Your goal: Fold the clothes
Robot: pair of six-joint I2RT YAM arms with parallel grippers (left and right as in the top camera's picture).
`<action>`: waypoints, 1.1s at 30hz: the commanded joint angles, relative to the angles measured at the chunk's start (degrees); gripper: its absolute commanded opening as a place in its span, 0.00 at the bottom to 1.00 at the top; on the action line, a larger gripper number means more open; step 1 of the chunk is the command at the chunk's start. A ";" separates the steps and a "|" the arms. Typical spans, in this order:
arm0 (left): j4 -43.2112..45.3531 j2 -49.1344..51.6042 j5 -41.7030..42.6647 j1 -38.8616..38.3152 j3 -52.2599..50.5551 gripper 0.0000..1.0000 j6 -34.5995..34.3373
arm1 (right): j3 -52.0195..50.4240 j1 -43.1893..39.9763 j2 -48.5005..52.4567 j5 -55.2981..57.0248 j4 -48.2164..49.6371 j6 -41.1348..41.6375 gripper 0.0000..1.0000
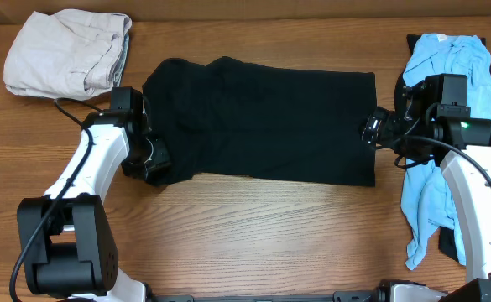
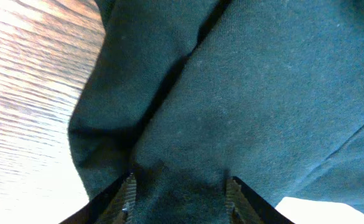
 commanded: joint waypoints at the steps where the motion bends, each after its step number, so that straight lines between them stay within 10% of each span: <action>1: -0.11 -0.17 3.69 -0.07 -0.33 0.45 -3.37 | -0.42 0.11 -0.68 1.40 0.22 -0.28 1.00; 13: -0.90 -0.17 2.03 -0.07 -0.33 0.14 -3.34 | -0.46 0.11 -0.68 1.42 0.11 -0.28 1.00; 19: -0.74 -0.13 -7.98 0.37 -0.33 0.44 -3.37 | -0.46 0.11 -0.68 1.42 0.13 -0.28 1.00; 33: 2.69 3.37 -5.29 -0.52 -0.37 0.38 -4.00 | -0.46 0.11 -0.68 1.42 0.46 -0.26 1.00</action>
